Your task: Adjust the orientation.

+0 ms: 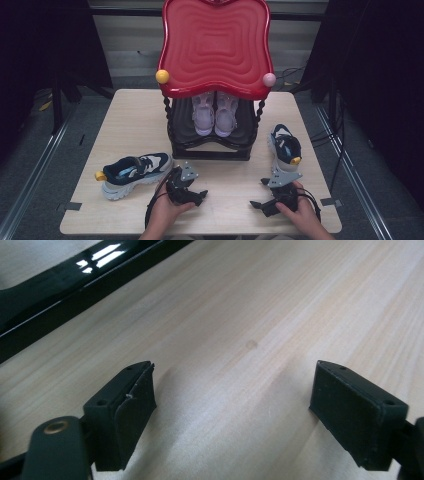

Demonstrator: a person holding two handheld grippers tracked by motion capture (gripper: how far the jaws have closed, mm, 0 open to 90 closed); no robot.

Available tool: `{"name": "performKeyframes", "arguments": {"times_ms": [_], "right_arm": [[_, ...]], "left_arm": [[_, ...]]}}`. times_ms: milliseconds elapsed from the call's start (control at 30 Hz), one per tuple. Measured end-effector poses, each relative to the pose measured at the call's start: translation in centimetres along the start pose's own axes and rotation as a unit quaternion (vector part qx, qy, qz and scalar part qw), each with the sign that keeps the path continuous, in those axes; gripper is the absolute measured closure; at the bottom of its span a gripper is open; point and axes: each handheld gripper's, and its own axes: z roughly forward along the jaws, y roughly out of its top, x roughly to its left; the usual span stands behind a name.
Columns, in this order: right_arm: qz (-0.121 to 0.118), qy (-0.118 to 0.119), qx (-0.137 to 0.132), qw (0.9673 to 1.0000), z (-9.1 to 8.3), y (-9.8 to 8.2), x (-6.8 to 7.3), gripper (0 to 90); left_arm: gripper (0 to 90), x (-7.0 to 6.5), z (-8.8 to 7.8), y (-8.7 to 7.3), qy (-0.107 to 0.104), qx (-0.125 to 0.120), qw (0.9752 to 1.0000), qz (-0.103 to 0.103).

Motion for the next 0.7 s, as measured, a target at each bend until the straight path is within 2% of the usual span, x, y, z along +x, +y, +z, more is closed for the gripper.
{"name": "performKeyframes", "arguments": {"times_ms": [100, 333, 400, 533, 667, 700], "right_arm": [[0.001, -0.001, 0.001, 1.0, 0.0, 0.0, 0.0, 10.9], [0.0, 0.0, 0.0, 1.0, 0.0, 0.0, 0.0, 10.9], [0.0, 0.0, 0.0, 1.0, 0.0, 0.0, 0.0, 10.8], [0.0, 0.0, 0.0, 1.0, 0.0, 0.0, 0.0, 10.9], [0.001, -0.001, 0.001, 1.0, 0.0, 0.0, 0.0, 10.9], [0.001, -0.001, 0.001, 1.0, 0.0, 0.0, 0.0, 10.9]], "left_arm": [[20.1, 0.1, -0.3, 0.2, -0.006, 0.014, 0.9999, -0.001], [20.1, 0.4, -1.8, 0.7, -0.011, 0.014, 0.9998, 0.006], [20.1, 0.6, -2.3, 0.9, -0.019, 0.015, 0.9997, 0.009], [20.1, 0.9, -3.1, 1.1, -0.026, 0.021, 0.9994, 0.004], [20.1, 1.5, -4.0, 1.1, -0.027, 0.04, 0.9988, 0.004], [20.1, 1.6, -4.2, 1.1, -0.021, 0.039, 0.999, 0.004]]}}
